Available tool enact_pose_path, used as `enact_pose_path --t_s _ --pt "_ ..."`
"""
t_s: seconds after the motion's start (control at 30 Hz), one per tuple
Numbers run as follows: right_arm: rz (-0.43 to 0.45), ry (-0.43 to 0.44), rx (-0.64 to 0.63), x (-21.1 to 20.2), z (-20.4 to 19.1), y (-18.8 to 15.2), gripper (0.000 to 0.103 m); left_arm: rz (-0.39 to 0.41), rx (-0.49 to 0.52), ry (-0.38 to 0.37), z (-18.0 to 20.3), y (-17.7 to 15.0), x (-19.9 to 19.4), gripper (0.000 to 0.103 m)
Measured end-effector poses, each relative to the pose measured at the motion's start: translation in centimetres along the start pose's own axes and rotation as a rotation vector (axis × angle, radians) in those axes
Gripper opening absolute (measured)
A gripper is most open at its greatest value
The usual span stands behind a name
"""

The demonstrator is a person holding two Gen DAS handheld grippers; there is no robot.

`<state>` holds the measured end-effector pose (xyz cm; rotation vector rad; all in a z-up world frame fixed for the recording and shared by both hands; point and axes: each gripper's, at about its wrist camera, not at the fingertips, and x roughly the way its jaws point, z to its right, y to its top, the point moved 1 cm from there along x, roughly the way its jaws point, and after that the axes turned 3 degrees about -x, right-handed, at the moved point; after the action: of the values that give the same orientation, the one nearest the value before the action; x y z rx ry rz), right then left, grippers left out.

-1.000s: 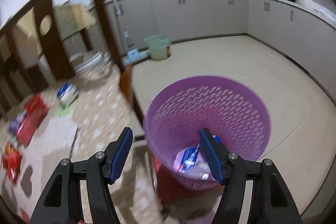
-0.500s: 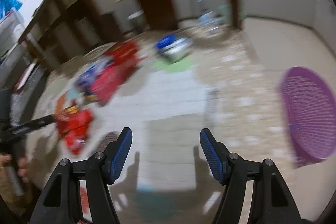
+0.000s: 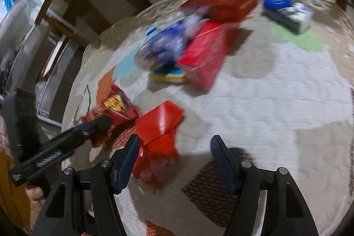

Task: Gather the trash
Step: 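Return both tools to the bed toward the red snack wrappers, then grasp the red snack bag with the left tool while the right tool grasps the red wrapper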

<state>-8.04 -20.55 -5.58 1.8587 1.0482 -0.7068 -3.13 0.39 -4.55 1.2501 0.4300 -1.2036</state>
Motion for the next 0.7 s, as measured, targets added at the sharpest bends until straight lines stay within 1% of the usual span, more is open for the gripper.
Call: enact_pose_path --t_s 0.13,0.17,0.2,0.23,0.27,0.37,0.5,0.7 --pt "-0.001 -0.041 -0.062 1.0 -1.6 -0.3 0.071 0.013 0.007 0.006 0.1 -0.2 -1.2 0.039" --pt "-0.002 -0.052 -0.08 1.1 -2.0 -0.3 0.062 0.019 0.01 0.009 0.3 -0.2 -1.4 0.039" --pt "-0.004 -0.058 -0.093 1.3 -2.2 -0.2 0.05 0.022 0.014 0.012 0.6 -0.2 -1.5 0.039" --pt "-0.019 -0.047 -0.102 1.4 -2.3 -0.4 0.029 0.027 0.02 0.015 1.0 -0.2 -1.7 0.039" --pt "-0.016 -0.039 -0.096 1.2 -2.2 -0.4 0.027 0.034 0.033 0.022 1.5 -0.2 -1.9 0.039" --pt "0.009 -0.027 -0.09 -0.1 -1.5 -0.8 0.026 0.05 0.064 0.056 2.7 -0.3 -2.3 0.039" --pt "0.062 -0.023 -0.068 -2.5 -0.3 -1.3 0.026 0.05 0.099 0.077 4.4 -0.4 -2.7 0.039" --pt "0.15 -0.075 0.002 -6.9 3.8 -2.5 0.026 0.039 0.165 0.093 7.8 -0.6 -2.7 0.039"
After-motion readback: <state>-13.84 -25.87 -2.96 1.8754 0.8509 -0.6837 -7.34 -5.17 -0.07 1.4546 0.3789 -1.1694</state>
